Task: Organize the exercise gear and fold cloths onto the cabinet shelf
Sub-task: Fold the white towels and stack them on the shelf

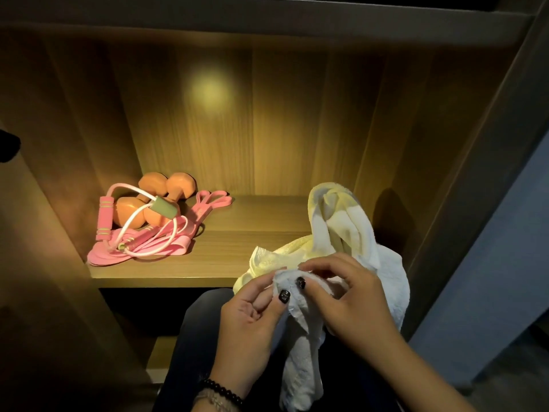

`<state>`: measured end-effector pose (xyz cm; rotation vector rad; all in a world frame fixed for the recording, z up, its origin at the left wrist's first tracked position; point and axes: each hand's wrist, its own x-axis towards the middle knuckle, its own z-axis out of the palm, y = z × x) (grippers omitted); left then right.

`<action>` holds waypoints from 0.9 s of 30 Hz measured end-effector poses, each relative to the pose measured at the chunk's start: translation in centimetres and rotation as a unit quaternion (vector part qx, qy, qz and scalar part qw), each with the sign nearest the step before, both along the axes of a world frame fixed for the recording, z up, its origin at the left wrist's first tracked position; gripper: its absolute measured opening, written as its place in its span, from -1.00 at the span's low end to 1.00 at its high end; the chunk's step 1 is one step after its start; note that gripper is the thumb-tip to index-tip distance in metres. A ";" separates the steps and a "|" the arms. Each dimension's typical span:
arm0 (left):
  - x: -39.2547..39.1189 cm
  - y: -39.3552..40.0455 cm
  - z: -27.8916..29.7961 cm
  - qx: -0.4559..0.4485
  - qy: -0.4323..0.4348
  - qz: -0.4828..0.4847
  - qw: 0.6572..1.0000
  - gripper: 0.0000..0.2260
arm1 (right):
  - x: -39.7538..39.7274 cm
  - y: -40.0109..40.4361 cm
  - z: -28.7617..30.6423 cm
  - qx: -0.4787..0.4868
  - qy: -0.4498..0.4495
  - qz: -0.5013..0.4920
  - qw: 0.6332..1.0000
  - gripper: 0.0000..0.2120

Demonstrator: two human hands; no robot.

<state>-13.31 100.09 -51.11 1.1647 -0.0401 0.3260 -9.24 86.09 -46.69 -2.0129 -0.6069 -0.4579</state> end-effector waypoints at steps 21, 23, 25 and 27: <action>-0.5 0.7 -0.9 -0.043 0.034 0.019 0.998 -0.84 | -2.1 2.0 -1.2 0.216 0.172 0.056 0.960 -0.91; -0.6 0.7 -1.0 -0.037 0.030 0.009 0.999 -0.84 | -2.0 1.8 -1.1 0.224 0.181 0.055 0.956 -0.89; -0.6 0.8 -1.0 -0.033 0.023 -0.010 0.999 -0.86 | -1.8 1.7 -1.1 0.231 0.192 0.046 0.953 -0.90; -0.7 0.7 -1.0 -0.011 0.021 -0.025 0.999 -0.77 | -1.6 1.6 -1.3 0.240 0.200 0.031 0.949 -0.91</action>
